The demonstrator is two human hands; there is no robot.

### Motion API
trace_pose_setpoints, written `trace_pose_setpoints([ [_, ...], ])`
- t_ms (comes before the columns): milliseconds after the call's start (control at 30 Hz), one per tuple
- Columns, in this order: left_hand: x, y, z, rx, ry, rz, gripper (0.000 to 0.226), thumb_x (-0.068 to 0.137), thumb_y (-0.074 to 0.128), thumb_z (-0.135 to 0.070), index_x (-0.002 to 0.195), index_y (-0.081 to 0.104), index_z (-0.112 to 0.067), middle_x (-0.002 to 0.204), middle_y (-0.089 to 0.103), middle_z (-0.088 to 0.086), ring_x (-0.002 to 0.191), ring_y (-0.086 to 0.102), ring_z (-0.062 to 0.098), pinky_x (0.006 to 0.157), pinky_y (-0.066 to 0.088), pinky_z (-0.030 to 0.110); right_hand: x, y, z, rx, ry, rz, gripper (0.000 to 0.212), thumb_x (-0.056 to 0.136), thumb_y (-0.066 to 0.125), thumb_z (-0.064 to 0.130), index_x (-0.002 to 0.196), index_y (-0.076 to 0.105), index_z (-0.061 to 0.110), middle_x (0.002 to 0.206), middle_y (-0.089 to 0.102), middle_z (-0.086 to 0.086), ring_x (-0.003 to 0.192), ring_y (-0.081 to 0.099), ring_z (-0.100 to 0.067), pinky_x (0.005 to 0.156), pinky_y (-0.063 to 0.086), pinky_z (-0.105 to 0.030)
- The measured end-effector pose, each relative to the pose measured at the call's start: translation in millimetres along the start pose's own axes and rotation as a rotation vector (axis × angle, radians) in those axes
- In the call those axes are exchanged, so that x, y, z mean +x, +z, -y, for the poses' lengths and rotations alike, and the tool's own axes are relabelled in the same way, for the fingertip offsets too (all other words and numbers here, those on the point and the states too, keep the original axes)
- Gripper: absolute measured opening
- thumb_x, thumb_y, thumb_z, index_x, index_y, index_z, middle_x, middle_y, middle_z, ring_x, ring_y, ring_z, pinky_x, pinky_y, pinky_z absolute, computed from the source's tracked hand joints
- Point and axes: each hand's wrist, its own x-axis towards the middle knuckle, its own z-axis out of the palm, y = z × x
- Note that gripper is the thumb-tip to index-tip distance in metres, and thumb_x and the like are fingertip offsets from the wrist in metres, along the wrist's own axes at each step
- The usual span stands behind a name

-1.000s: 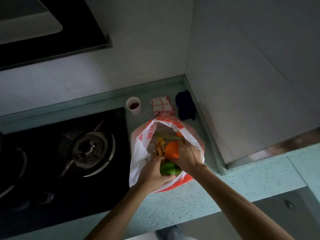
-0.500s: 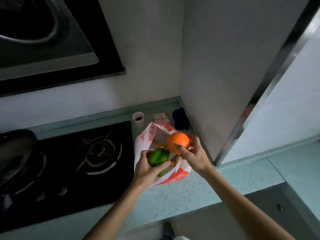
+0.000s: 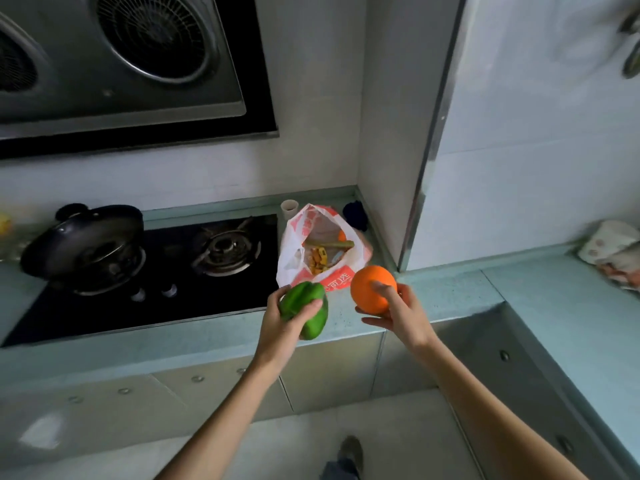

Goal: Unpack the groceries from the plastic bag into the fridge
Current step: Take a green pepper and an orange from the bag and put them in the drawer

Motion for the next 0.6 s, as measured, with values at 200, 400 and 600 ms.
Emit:
trace_pose_setpoints([
  [200,-75,1,-12,0.010,0.032,-0.030,0.061,0.054,0.081,-0.058,0.108,0.067,-0.032,0.105,0.073,-0.008,0.103,0.068,0.015,0.086,0.058,0.050,-74,-20,15,-0.031,-0.070,0.011,0.051,0.089,0.066,0.029,0.129,0.039,0.013,0.127,0.050,-0.019,0.096,0.070,-0.037,0.072,0.061,-0.032],
  [400,-157,14,-18,-0.016,0.075,-0.091,0.059,0.063,0.080,-0.049,0.116,0.065,-0.025,0.111,0.069,-0.001,0.103,0.067,0.018,0.071,0.063,0.041,-141,-40,19,-0.104,-0.133,0.086,0.052,0.088,0.068,0.028,0.130,0.039,0.015,0.130,0.048,-0.016,0.106,0.062,-0.031,0.065,0.060,-0.024],
  [600,-250,17,-14,-0.136,0.086,-0.224,0.060,0.066,0.079,-0.044,0.117,0.063,-0.017,0.112,0.069,0.003,0.101,0.068,0.020,0.070,0.062,0.040,-211,-60,14,-0.094,-0.163,0.309,0.054,0.087,0.066,0.017,0.132,0.047,0.038,0.127,0.047,-0.008,0.113,0.058,-0.030,0.081,0.061,-0.041],
])
